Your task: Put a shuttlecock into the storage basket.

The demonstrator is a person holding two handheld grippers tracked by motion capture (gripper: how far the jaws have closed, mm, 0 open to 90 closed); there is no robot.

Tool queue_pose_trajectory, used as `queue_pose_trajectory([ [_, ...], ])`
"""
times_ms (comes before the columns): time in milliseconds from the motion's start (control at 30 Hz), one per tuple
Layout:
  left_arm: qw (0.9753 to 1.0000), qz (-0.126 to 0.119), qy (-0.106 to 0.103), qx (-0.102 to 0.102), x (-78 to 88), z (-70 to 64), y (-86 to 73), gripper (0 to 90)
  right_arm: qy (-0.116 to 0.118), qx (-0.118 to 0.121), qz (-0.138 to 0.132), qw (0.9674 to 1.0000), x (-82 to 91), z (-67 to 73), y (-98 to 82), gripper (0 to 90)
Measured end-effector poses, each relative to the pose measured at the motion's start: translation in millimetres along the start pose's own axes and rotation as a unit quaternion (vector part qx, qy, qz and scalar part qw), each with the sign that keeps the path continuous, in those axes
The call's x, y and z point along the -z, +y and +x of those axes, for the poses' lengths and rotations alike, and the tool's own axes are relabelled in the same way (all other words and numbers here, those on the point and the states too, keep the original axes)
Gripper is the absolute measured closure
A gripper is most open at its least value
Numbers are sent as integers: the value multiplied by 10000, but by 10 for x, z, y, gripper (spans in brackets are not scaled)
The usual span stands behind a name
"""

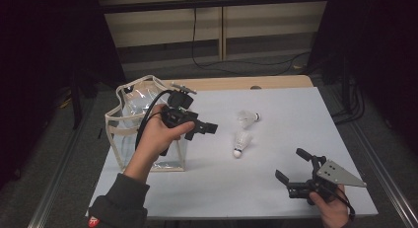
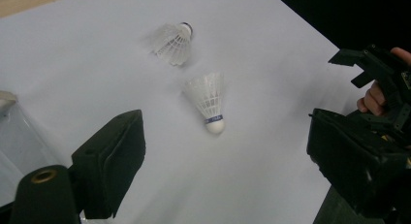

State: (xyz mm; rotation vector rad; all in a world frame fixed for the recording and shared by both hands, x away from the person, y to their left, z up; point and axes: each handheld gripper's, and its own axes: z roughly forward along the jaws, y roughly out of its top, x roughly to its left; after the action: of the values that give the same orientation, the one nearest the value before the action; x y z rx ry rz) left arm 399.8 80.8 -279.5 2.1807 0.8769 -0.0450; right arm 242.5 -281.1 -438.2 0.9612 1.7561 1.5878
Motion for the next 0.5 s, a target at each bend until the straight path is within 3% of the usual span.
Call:
queue_pose_trajectory([
  [500,9999,22,-24,-128,-106,-53,-84,130,2,11,-4,10000,0,1,1,3],
])
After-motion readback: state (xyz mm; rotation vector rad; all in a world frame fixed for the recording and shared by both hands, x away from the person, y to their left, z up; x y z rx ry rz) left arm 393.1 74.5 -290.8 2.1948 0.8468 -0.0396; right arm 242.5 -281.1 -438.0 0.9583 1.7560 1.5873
